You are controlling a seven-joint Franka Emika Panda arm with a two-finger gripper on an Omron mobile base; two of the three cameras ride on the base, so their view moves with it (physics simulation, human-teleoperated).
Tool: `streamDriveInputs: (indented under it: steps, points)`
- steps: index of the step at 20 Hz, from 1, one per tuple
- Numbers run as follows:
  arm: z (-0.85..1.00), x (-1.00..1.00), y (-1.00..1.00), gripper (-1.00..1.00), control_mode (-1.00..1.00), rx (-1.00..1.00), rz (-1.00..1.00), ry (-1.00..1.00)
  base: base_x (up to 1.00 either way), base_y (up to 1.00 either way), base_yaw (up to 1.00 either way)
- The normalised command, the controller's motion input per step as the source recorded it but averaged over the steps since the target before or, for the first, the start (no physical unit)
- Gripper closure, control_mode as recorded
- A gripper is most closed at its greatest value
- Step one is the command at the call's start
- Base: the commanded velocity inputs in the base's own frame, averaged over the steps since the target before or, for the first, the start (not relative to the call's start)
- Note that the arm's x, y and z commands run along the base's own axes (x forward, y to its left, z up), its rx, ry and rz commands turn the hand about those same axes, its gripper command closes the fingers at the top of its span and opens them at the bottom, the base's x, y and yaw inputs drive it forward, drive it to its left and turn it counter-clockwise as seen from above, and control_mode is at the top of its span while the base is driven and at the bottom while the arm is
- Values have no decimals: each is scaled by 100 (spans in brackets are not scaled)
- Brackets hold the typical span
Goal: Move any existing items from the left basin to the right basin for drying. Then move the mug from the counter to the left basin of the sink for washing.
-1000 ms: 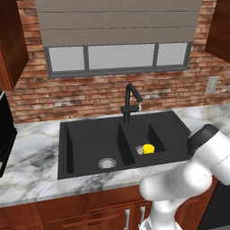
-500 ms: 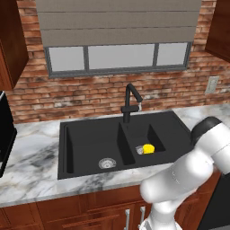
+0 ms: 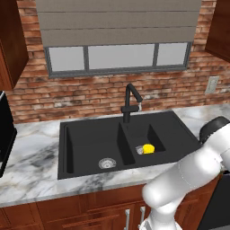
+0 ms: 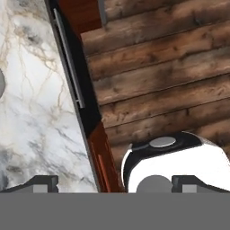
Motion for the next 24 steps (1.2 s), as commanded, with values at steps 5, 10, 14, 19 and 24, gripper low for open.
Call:
streamDriveInputs:
  steps: [5,10,14,19,24]
  points:
    - [0,0,-15,-100,-100,3,-19,-14,0,0,0]
    - [0,0,-8,-100,-100,2,-22,-14,0,0,0]
    - [-3,0,-5,-100,-100,2,-24,-11,0,0,0]
    - [-21,0,0,-100,-100,4,-34,-7,0,0,0]
    - [-30,0,0,-100,-100,5,-35,-4,0,0,0]
